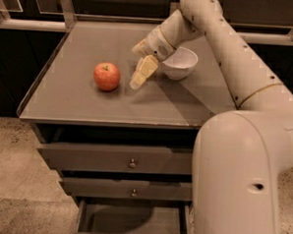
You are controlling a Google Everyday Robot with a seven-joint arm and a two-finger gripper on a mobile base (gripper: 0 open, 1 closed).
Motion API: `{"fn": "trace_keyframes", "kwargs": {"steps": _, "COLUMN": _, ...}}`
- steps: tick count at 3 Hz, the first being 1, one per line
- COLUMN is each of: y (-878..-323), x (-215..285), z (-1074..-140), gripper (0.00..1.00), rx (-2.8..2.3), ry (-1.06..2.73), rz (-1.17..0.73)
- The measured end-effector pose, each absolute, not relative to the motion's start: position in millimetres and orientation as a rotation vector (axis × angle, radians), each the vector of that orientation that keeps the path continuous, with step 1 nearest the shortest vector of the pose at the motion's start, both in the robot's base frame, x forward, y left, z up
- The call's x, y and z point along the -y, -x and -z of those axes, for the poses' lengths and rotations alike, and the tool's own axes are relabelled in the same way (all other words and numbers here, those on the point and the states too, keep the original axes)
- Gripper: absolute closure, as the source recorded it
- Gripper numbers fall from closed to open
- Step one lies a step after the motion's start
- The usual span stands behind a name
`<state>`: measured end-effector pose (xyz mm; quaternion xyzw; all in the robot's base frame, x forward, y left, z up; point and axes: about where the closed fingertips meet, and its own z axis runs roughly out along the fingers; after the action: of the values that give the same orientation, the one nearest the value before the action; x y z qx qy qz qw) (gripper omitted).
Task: Place apple into bottom drawer
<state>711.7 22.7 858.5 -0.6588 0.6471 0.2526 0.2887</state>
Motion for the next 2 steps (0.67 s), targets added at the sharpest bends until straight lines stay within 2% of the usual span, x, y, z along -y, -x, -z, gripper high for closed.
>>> {"fn": "trace_keyframes", "kwargs": {"steps": 2, "y": -732, "x": -79, "z": -831, "gripper": 0.0, "rx": -1.68, "ry": 1.734, "rz": -0.936}}
